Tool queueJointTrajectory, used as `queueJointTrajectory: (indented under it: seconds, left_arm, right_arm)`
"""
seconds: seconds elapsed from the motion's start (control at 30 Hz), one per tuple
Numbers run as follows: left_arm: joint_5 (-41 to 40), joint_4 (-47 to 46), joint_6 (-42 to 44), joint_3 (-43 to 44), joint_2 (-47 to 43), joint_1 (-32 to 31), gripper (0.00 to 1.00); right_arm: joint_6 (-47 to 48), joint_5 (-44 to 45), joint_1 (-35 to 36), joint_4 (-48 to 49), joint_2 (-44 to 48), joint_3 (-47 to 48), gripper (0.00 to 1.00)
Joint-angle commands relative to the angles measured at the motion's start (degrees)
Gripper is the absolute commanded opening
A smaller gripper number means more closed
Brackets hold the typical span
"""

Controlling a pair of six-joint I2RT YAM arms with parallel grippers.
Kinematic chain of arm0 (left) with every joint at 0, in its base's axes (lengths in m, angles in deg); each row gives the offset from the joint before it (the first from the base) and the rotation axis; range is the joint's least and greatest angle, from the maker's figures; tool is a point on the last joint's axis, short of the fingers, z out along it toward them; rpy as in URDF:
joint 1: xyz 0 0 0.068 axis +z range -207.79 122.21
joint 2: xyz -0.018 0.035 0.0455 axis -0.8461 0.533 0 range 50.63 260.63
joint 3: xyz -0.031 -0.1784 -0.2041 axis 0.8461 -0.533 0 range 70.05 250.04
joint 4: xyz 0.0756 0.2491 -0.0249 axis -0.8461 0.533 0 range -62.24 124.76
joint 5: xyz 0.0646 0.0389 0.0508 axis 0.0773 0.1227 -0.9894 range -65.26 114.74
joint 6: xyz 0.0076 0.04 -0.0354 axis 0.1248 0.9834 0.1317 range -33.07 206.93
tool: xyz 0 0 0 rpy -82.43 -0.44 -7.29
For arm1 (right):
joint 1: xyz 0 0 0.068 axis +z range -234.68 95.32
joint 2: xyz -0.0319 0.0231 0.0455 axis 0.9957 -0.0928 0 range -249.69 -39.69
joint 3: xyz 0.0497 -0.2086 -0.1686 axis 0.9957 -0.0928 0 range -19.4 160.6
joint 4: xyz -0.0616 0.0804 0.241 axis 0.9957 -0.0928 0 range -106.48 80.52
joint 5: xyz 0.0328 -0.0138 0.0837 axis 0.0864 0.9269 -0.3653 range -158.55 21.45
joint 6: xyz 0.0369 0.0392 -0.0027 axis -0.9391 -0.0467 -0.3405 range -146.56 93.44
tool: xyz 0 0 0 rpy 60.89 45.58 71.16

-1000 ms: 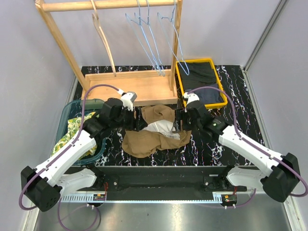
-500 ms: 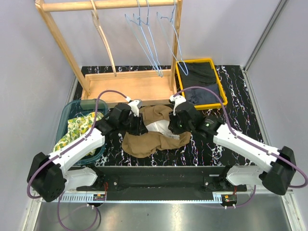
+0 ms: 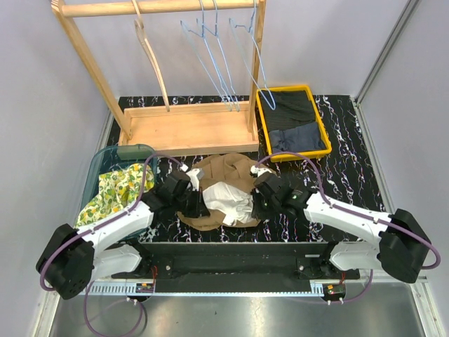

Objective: Place the skirt on the hanger

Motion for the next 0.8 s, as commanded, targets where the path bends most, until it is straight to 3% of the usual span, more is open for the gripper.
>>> queueJointTrajectory:
  seconds: [0.0,0.17,0.33,0.4,0.43,0.47,0.57,0.77]
  left_arm:
    - [-1.0,-4.3,-1.7,-0.6,0.5,-0.3,0.0]
    - [-1.1,-4.1,-0.2,2.1,3.1,-0.4,0.0]
    - [-1.1,0.4,1.5,6.4,0.6,-0.4,0.03]
    - [-0.9,2.9,2.8,8.7,-1.8,-0.4,0.1]
    - [-0.8,3.8,3.3,10.3,-2.7,-0.4,0.2]
    - [-0.7,4.5,4.3,11.2,-3.4,-0.4,0.25]
    - [-0.9,8.0,6.7,15.5,-6.0,-0.4,0.41]
    - [-6.2,15.2,12.7,28.8,-7.2,-0.4,0.6]
  right_arm:
    - [-3.7,4.9,0.4,2.4,-2.4,-0.4,0.0]
    - [-3.1,11.3,0.4,0.6,-6.5,3.9,0.0]
    - [-1.1,12.0,0.4,-3.2,-4.9,9.1,0.0]
    - [0.2,9.9,0.4,-4.8,-3.2,10.7,0.1]
    - [0.6,8.6,0.4,-5.4,-2.9,11.2,0.18]
    - [1.2,7.9,0.4,-5.9,-2.1,11.7,0.36]
    - [2.1,5.5,0.4,-7.4,-0.4,13.4,0.53]
    - [4.6,7.2,0.4,-9.2,2.8,17.3,0.65]
